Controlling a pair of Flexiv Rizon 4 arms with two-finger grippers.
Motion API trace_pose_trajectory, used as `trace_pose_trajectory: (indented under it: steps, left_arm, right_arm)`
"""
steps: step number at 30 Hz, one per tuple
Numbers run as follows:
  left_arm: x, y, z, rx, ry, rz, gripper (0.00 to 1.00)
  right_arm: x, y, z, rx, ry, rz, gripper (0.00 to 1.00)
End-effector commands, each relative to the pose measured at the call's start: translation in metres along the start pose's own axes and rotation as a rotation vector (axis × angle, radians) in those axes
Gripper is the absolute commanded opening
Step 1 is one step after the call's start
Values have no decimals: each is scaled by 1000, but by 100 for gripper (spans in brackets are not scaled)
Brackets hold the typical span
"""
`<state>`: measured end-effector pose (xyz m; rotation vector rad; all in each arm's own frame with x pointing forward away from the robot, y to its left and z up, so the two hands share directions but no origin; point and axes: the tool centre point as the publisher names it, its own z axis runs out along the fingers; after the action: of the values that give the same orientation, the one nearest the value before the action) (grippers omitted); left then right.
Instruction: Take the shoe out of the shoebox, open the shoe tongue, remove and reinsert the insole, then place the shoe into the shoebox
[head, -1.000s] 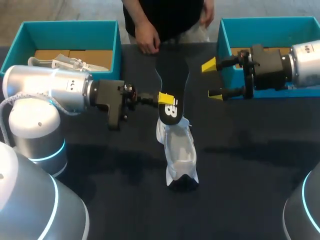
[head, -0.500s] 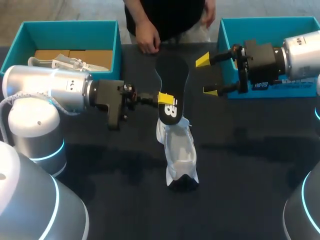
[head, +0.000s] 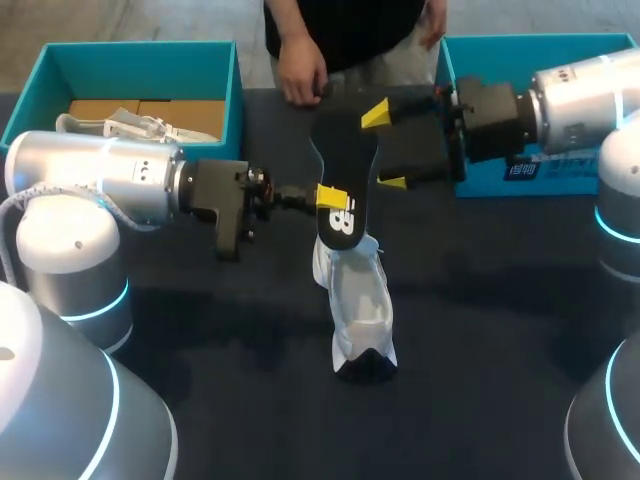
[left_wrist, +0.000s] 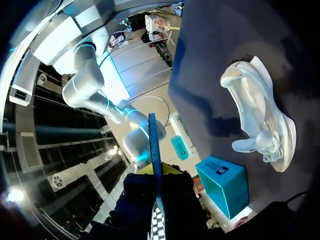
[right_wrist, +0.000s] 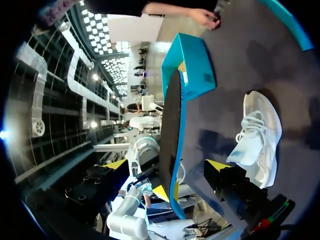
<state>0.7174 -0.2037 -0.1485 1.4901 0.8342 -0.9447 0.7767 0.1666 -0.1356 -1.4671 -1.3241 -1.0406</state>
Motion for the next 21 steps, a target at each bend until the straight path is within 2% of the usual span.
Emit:
trace_pose_trajectory:
  steps: [1,3,4,6,8,14,18,21]
  left_arm:
    - [1,-1,1,-2,-1,2,0]
    - [1,-1,1,-2,-1,2,0]
    - [1,-1,1,-2,-1,2,0]
    - [1,-1,1,-2,-1,2,0]
    - [1,-1,1,-2,-1,2,0]
    - [1,-1,1,-2,-1,2,0]
    - [1,-1,1,-2,-1,2,0]
    - [1,-1,1,-2,-1,2,0]
  right_arm:
    - [0,11,23,-1,22,15,90]
    - [2,11,25,-1,25,14,82]
    - [4,11,26,-3,27,15,74]
    - [7,11,28,-6,31,12,49]
    - [9,11,28,-7,30,11,44]
    - [11,11,31,-8,28,15,42]
    - [10,11,33,-9,37,21,31]
    - [10,12,34,-8,37,22,29]
